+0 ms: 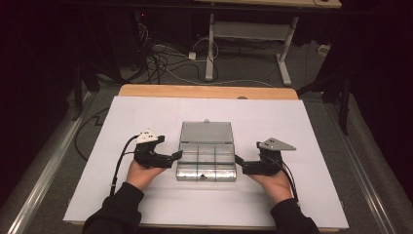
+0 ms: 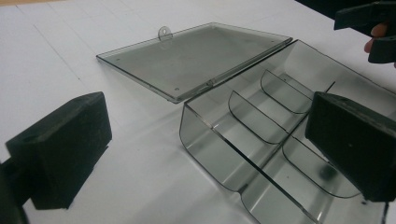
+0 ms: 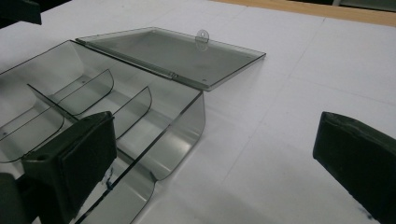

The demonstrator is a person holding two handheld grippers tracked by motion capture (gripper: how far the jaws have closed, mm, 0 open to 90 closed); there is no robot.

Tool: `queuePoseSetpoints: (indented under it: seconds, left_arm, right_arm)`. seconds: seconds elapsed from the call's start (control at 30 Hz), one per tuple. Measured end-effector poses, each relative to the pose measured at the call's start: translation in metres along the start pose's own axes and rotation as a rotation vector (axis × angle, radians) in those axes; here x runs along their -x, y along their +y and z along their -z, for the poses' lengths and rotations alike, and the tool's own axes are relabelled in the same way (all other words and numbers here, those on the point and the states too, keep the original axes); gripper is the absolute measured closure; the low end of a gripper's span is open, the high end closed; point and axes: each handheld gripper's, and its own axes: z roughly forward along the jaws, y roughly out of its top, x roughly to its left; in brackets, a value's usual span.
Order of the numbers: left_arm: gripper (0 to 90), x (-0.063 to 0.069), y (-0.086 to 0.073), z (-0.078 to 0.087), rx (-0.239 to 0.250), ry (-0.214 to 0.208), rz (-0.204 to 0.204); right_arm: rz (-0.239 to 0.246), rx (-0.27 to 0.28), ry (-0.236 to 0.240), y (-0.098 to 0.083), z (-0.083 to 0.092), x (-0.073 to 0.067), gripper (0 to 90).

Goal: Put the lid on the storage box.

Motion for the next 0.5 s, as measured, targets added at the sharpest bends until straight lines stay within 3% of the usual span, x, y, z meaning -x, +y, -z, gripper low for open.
queuePoseSetpoints:
  seconds: [0.2,0.5]
  left_arm:
    - [0.0,-0.003,0.007,-0.007,-0.009,0.015,0.004]
    - [0.0,-0.011,0.016,-0.019,-0.014,0.019,0.013]
  right_arm:
    - [-0.022,-0.003,0.003,0.008,-0.009,0.003,1.3]
    - [-0.011,-0.016,0.014,0.025,-0.029,0.004,2.4]
